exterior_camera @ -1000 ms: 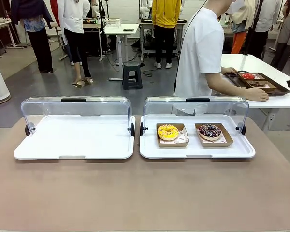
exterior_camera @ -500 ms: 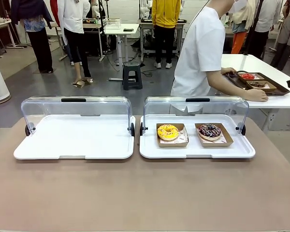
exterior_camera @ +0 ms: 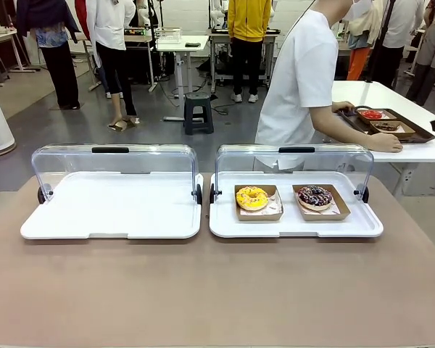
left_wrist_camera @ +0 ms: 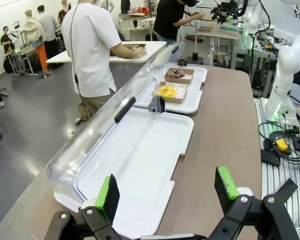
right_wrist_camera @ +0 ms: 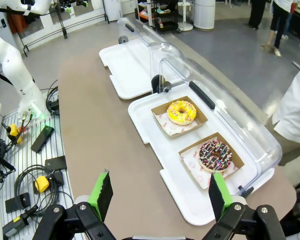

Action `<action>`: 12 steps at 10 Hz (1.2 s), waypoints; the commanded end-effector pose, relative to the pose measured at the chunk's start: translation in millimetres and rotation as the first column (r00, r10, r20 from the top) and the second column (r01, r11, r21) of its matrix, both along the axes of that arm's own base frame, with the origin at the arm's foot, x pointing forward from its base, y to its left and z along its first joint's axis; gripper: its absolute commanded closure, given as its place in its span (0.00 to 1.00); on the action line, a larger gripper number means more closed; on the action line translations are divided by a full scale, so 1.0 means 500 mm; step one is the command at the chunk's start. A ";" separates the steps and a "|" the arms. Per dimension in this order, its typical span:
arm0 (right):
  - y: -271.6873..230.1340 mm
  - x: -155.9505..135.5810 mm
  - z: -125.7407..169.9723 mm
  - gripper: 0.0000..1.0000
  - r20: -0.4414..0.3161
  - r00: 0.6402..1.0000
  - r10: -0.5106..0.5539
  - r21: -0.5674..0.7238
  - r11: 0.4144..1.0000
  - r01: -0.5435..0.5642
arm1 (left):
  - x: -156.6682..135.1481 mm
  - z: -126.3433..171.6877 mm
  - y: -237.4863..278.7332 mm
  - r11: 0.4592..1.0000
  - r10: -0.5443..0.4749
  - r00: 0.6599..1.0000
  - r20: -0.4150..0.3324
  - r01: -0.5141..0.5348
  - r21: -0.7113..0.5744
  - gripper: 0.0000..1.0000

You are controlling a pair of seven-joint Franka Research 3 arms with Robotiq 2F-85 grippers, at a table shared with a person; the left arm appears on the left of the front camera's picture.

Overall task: Provide the desired donut to the person.
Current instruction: Place the picked Paper togo box onto the Handle tray extended by the person.

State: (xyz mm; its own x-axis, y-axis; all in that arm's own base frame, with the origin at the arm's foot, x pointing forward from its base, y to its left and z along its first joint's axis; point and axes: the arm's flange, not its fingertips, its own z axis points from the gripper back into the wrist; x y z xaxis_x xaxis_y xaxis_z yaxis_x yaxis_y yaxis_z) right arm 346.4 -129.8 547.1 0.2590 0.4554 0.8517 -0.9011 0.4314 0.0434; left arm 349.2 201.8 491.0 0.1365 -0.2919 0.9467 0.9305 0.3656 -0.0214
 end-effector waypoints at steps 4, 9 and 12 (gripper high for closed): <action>0.003 0.004 -0.002 0.00 0.017 1.000 0.007 0.020 1.000 -0.007 | -0.005 -0.001 0.001 1.000 0.002 1.000 0.002 -0.002 -0.002 0.00; 0.003 0.004 -0.002 0.00 0.017 1.000 0.007 0.020 1.000 -0.007 | -0.005 -0.001 0.001 1.000 0.002 1.000 0.002 -0.002 -0.002 0.00; 0.003 0.004 -0.002 0.00 0.017 1.000 0.007 0.020 1.000 -0.007 | -0.005 -0.001 0.001 1.000 0.002 1.000 0.002 -0.002 -0.002 0.00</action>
